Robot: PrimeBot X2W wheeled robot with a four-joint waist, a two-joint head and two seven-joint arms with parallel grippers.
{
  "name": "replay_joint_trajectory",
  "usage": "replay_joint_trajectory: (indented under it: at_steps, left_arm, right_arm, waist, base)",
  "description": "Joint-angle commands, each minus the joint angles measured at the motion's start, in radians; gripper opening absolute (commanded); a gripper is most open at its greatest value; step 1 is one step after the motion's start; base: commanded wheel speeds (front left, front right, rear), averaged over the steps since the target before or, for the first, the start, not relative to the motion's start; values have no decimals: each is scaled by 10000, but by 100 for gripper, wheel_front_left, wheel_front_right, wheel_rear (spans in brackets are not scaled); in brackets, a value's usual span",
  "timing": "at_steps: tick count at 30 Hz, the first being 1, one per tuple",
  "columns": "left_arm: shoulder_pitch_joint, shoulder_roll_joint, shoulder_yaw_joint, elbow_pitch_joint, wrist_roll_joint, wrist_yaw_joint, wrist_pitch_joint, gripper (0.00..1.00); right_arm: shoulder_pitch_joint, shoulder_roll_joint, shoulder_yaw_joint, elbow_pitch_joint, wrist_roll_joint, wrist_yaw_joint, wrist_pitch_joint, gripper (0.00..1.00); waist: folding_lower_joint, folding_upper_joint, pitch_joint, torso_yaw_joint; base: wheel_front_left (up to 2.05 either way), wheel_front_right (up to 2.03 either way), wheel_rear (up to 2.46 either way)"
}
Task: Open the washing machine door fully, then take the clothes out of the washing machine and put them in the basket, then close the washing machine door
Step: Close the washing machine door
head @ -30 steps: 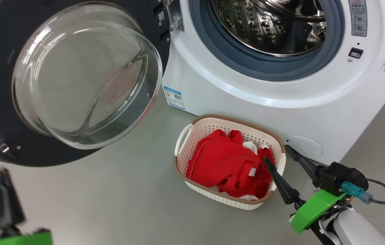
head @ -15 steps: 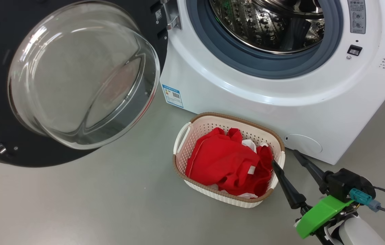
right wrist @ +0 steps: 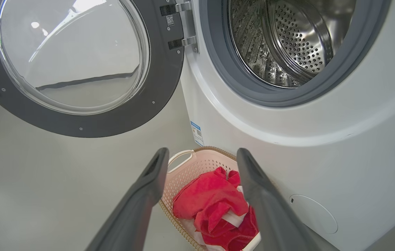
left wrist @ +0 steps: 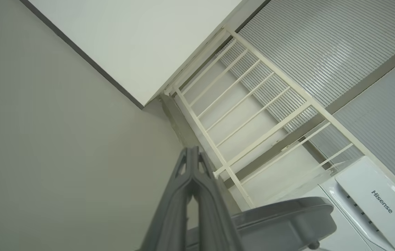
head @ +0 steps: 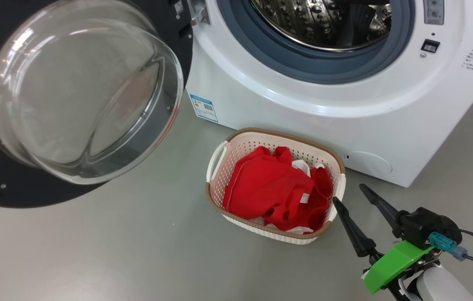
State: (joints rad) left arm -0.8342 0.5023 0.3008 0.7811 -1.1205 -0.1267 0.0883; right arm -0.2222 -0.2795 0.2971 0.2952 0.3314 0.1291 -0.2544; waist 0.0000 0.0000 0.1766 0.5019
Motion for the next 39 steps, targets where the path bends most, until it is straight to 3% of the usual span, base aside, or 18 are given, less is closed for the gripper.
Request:
replay_joint_trajectory:
  at_steps: [1,9,19,24,39]
  left_arm:
    - [-535,937,63,424,-217,-39,743,0]
    - [-1446,1306,-223,2318,-630,-13,2785,0]
    - [-1451,1158,-662,2659,-731,-23,4353,0]
    - [-1213,1019,-867,2315,-852,-32,5095,0]
    - [643,1176,-1472,-959,-2108,-39,8034,0]
  right_arm:
    - [-112,-60,249,-266,-157,16,-74,100]
    - [-309,-173,315,-263,-176,16,-74,100]
    - [-329,-227,194,-266,-189,16,-74,100]
    - [-354,-158,187,-236,-211,16,-74,100]
    - [-188,-49,113,-217,-193,16,-74,100]
  waist:
    - [0,0,173,-123]
    - [0,0,573,-347]
    - [0,0,692,-321]
    - [0,0,626,-251]
    - [0,0,278,-38]
  base:
    - [0,0,0]
    - [0,0,0]
    - [0,0,0]
    - [0,0,0]
    - [0,0,0]
